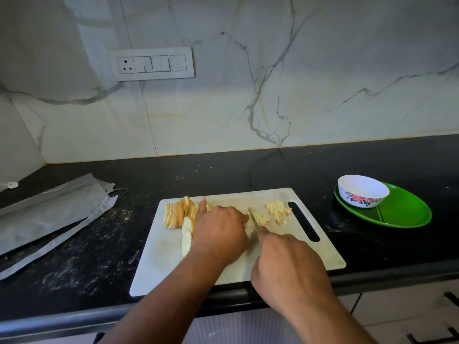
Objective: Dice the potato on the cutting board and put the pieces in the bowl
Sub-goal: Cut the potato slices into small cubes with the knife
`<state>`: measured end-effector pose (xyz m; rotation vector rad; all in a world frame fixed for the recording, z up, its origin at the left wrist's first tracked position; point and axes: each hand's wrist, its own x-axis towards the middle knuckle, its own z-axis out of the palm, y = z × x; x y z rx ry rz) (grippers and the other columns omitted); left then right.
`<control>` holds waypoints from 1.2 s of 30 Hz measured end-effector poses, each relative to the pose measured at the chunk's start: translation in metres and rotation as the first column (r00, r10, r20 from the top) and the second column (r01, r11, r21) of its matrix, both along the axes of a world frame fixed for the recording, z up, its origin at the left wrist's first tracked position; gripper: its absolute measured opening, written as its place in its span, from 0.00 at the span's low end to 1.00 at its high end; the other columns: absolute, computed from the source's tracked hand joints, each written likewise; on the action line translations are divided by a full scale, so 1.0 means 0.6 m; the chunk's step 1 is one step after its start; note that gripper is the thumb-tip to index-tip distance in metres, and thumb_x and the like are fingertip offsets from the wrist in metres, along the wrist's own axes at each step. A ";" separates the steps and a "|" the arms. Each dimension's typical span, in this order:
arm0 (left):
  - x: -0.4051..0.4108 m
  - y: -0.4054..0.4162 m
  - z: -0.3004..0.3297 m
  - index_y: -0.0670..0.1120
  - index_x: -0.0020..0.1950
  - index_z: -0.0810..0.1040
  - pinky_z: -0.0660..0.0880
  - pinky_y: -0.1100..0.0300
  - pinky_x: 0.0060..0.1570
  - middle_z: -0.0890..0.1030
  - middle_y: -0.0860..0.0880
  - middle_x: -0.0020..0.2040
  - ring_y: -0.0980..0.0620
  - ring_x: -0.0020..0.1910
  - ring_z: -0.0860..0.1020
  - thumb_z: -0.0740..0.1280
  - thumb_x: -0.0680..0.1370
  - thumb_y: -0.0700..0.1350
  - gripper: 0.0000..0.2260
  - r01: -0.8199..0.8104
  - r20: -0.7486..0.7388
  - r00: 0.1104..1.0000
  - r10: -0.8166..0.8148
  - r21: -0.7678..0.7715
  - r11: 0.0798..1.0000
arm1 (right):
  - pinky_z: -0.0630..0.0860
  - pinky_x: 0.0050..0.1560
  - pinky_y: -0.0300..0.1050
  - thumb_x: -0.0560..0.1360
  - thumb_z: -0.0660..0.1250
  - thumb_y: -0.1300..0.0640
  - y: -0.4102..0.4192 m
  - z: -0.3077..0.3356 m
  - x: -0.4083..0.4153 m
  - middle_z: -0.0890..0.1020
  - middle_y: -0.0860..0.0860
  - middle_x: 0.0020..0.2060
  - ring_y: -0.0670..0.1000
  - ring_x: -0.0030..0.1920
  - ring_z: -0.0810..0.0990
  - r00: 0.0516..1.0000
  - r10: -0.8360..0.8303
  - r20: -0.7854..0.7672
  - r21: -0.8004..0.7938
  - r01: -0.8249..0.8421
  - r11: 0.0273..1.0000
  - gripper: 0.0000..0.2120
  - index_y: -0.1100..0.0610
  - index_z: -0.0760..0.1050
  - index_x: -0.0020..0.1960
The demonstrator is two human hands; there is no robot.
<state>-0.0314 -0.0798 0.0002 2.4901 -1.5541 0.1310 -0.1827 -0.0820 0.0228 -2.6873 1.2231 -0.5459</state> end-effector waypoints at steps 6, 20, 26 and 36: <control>0.000 -0.001 0.000 0.60 0.69 0.80 0.39 0.43 0.82 0.84 0.57 0.60 0.54 0.62 0.79 0.61 0.80 0.48 0.19 -0.012 -0.019 1.000 0.011 -0.015 1.000 | 0.69 0.40 0.38 0.77 0.60 0.50 0.016 -0.001 -0.046 0.69 0.46 0.37 0.48 0.41 0.75 1.000 -0.003 -0.023 0.070 0.005 0.998 0.29 0.45 0.57 0.77; -0.003 0.005 0.000 0.53 0.56 0.87 0.50 0.52 0.83 0.87 0.54 0.51 0.54 0.48 0.82 0.62 0.83 0.47 0.13 0.009 -0.045 0.999 -0.014 -0.105 0.994 | 0.67 0.37 0.39 0.77 0.62 0.52 -0.012 0.013 0.009 0.80 0.46 0.47 0.48 0.40 0.73 1.000 -0.012 0.006 -0.031 0.012 0.999 0.19 0.46 0.71 0.68; 0.000 0.000 -0.004 0.53 0.60 0.86 0.48 0.55 0.81 0.87 0.55 0.53 0.54 0.49 0.82 0.63 0.83 0.49 0.12 0.007 -0.052 0.999 -0.013 -0.122 0.993 | 0.74 0.43 0.41 0.76 0.61 0.50 0.017 -0.002 -0.037 0.72 0.46 0.38 0.49 0.48 0.80 0.999 0.027 -0.024 0.070 -0.025 0.997 0.28 0.46 0.60 0.75; -0.007 0.011 0.000 0.57 0.62 0.85 0.51 0.48 0.82 0.86 0.56 0.56 0.55 0.53 0.82 0.60 0.82 0.49 0.16 0.000 -0.040 0.999 -0.002 -0.057 0.998 | 0.70 0.38 0.40 0.77 0.62 0.51 -0.006 0.010 0.006 0.80 0.46 0.47 0.49 0.46 0.80 1.000 -0.009 -0.011 -0.033 0.008 0.999 0.19 0.47 0.70 0.67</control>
